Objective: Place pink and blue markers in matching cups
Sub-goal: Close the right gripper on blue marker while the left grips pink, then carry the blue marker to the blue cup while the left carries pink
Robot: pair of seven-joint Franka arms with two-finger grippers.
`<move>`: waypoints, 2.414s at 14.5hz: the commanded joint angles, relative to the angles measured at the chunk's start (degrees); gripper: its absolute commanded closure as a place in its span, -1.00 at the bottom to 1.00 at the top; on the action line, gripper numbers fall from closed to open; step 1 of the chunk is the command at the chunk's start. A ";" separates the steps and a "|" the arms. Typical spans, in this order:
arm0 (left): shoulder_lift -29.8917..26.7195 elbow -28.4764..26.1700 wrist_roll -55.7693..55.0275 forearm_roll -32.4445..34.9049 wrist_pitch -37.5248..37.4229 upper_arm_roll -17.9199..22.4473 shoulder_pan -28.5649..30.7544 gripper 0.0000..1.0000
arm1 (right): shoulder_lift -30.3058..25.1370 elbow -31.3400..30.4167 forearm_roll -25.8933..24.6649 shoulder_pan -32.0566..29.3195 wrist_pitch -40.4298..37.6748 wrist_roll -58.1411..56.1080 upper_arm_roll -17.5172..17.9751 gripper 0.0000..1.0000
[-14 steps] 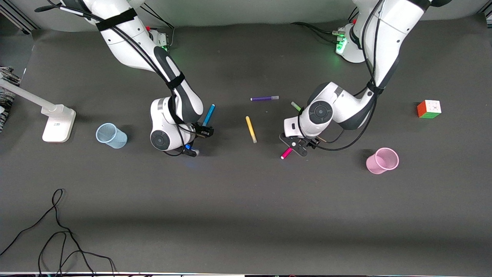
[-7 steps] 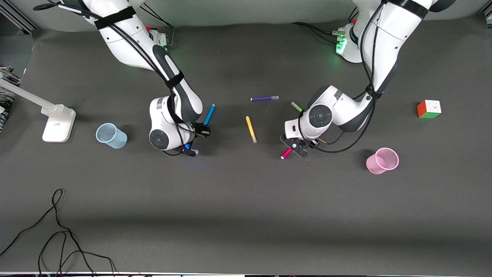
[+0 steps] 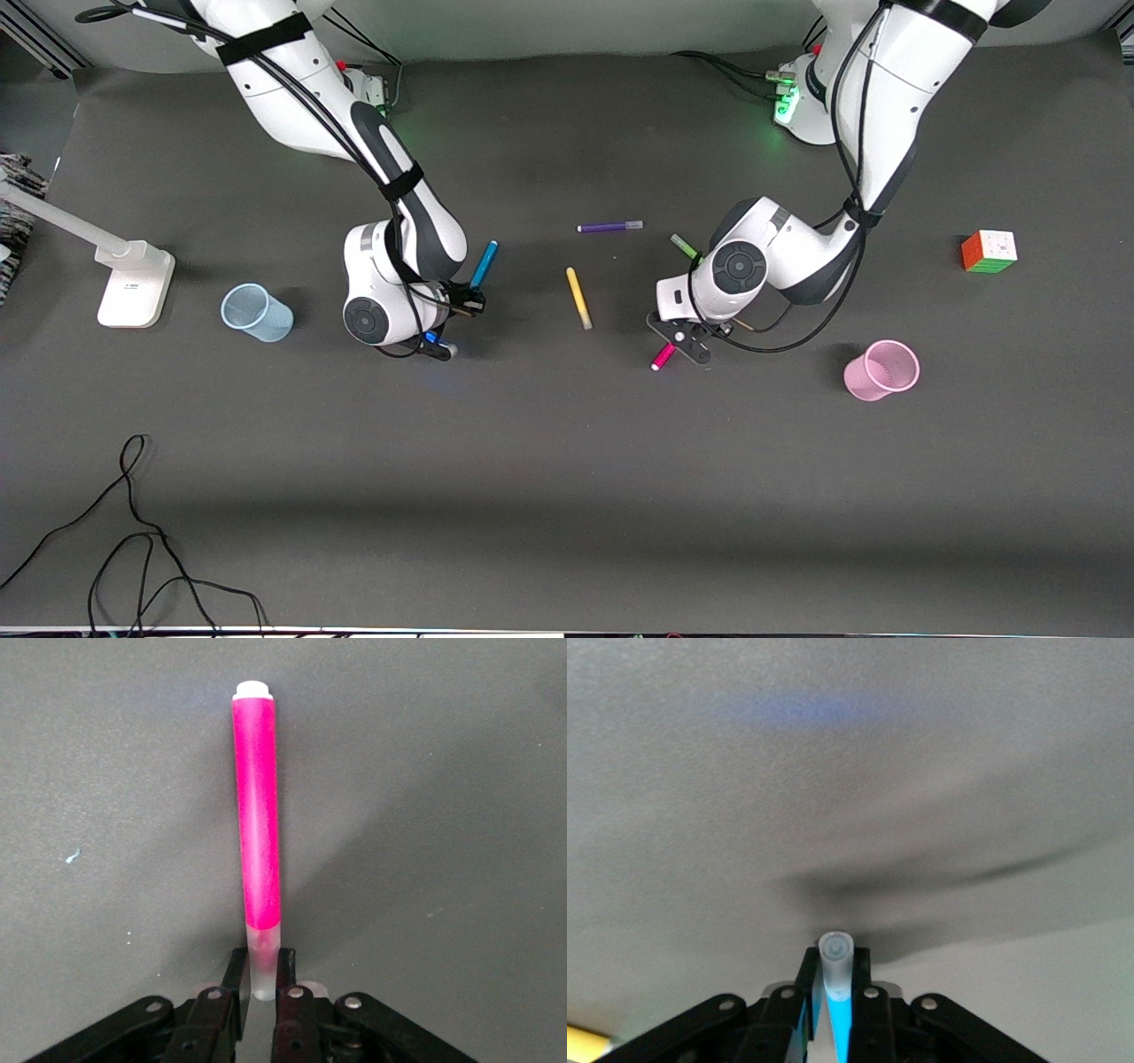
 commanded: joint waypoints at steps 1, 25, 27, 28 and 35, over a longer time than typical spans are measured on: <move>0.32 0.92 -1.59 0.94 -0.45 0.48 -0.55 0.94 | -3.88 -1.05 0.37 1.47 -2.26 2.25 -1.03 1.00; -12.43 30.10 2.28 -1.44 -59.17 0.83 26.43 1.00 | -32.01 -1.40 -41.90 1.21 -0.51 -19.80 -23.26 1.00; -11.38 30.36 2.36 -0.47 -60.57 1.71 26.61 1.00 | -34.55 -5.07 -42.17 1.21 2.45 -24.27 -26.94 1.00; -9.89 31.15 2.19 0.75 -61.27 1.71 26.35 1.00 | -36.39 -8.83 -42.26 1.21 6.13 -26.47 -28.27 1.00; 0.22 33.53 -0.71 5.51 -68.13 1.63 23.54 1.00 | -41.07 -30.65 -48.57 1.12 34.52 -28.52 -36.00 1.00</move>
